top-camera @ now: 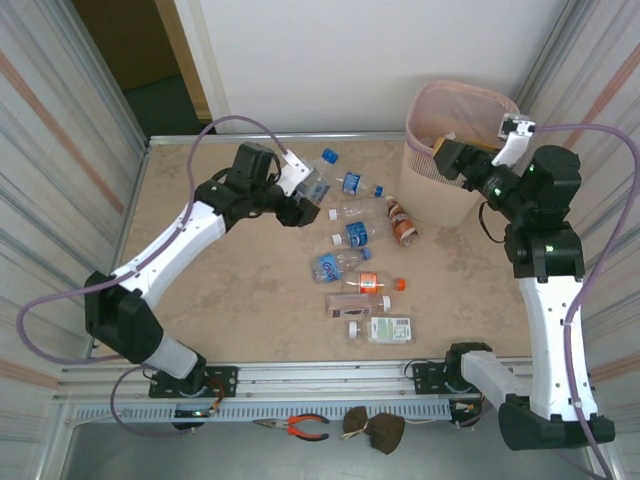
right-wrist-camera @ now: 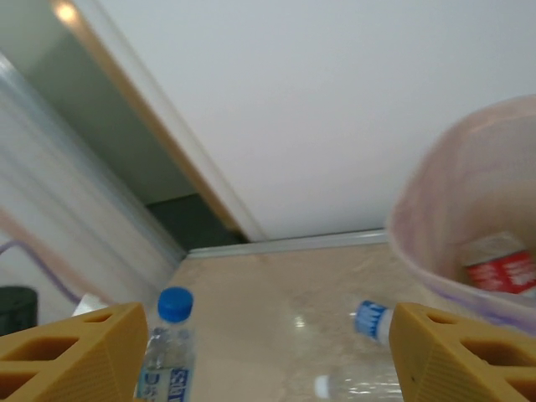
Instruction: Put the plastic bottles in the bin
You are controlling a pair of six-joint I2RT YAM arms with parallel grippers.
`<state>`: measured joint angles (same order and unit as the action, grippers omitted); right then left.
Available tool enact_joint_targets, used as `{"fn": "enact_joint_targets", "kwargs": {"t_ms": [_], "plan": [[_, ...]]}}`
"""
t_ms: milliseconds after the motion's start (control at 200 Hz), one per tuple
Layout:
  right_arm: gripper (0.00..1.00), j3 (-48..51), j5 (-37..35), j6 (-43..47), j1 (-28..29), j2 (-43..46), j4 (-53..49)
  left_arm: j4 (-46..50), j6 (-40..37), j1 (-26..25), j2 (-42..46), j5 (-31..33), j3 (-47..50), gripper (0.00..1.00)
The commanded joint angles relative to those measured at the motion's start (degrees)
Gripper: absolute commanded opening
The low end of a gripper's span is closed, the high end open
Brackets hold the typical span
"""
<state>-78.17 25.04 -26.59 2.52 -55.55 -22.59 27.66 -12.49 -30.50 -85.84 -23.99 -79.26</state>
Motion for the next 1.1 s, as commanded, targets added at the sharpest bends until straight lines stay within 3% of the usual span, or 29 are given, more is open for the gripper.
{"fn": "enact_joint_targets", "kwargs": {"t_ms": [0,190,506,716,1097], "plan": [[0.76,1.1,8.7,0.8,2.7,1.2,6.5,-10.5,2.3,-0.3,3.7,-14.3,1.5,0.63],[0.78,1.3,17.3,7.2,8.7,1.2,10.7,-18.8,5.0,-0.7,7.2,-26.9,2.1,0.6],[0.9,-0.1,21.1,10.9,18.9,0.1,15.6,-23.5,5.7,-4.7,10.7,-34.2,-1.5,0.59],[0.96,-3.6,25.1,10.8,24.3,-3.2,15.6,-22.0,4.2,-8.3,10.9,-34.9,-5.0,0.61],[0.95,-5.3,25.2,18.8,30.5,-6.1,10.5,-21.2,3.3,-11.0,10.6,-33.8,-6.6,0.63]]}}
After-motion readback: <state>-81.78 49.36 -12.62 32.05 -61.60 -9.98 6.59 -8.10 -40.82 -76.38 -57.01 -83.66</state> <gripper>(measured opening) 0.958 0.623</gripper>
